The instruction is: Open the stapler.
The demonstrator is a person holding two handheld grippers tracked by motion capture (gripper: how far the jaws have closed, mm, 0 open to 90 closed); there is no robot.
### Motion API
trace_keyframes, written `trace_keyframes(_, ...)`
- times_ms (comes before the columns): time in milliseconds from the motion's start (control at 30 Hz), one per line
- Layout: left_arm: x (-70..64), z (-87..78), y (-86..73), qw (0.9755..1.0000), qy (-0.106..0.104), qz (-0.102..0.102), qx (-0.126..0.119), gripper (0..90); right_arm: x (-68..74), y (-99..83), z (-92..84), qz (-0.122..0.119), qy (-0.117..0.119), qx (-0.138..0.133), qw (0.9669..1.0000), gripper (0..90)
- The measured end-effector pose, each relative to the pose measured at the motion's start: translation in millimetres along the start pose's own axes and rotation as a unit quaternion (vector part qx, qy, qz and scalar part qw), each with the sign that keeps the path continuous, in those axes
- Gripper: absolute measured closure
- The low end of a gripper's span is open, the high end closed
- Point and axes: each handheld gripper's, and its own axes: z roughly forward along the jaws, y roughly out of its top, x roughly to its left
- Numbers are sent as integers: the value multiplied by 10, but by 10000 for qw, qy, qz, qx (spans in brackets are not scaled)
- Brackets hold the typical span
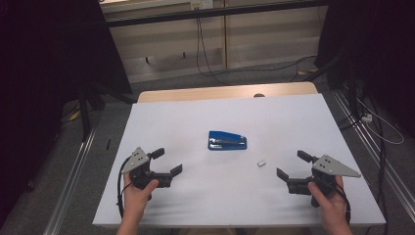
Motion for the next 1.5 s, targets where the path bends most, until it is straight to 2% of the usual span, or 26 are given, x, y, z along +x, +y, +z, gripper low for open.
trace_keyframes(167, -21, 165, 66, 9998, -67, 150, 87, 38, 11, 1, -2, -144, -22, 69, 9999, 27)
trace_keyframes(333, -33, 355, 117, 9995, -159, 194, 169, 42, 24, 16, -3, -293, -113, 126, 9994, 29)
trace_keyframes(467, -42, 521, 134, 9995, -125, 207, 218, 49, 29, 15, -1, -339, -130, 165, 9992, 29)
trace_keyframes(500, -38, 605, 139, 9990, -162, 258, 323, 54, 33, 21, 16, -353, -128, 168, 9992, 30)
trace_keyframes(533, -38, 605, 139, 9990, -162, 258, 323, 54, 35, 22, 24, -356, -122, 173, 9991, 29)
trace_keyframes(567, -36, 682, 143, 9987, -178, 285, 380, 54, 38, 23, 35, -376, -125, 186, 9990, 30)
trace_keyframes(767, -2, 828, 128, 9990, -238, 152, 360, 67, 43, 27, 75, -413, -106, 230, 9988, 32)
trace_keyframes(833, 9, 866, 129, 9984, -227, 193, 473, 67, 36, 39, 90, -392, -116, 232, 9989, 32)
trace_keyframes(1033, 0, 953, 149, 9980, -270, 194, 545, 78, 31, 118, 216, -343, -107, 139, 9993, 30)
trace_keyframes(1133, 20, 1006, 149, 9982, -311, 136, 492, 104, 36, 139, 250, -326, -81, 118, 9994, 30)
trace_keyframes(1300, 78, 1103, 109, 9985, -218, 50, 496, 145, 48, 174, 348, -329, 21, 119, 9994, 30)
trace_keyframes(1367, 113, 1136, 117, 9973, -232, 25, 695, 150, 48, 178, 364, -350, 46, 127, 9993, 30)
trace_keyframes(1400, 124, 1155, 123, 9969, -204, 84, 751, 151, 50, 182, 380, -339, 66, 126, 9993, 30)
trace_keyframes(1467, 144, 1195, 134, 9966, -221, 167, 778, 179, 49, 192, 412, -326, 89, 136, 9993, 30)
trace_keyframes(1500, 154, 1215, 134, 9970, -216, 134, 735, 179, 48, 197, 426, -339, 95, 143, 9993, 30)
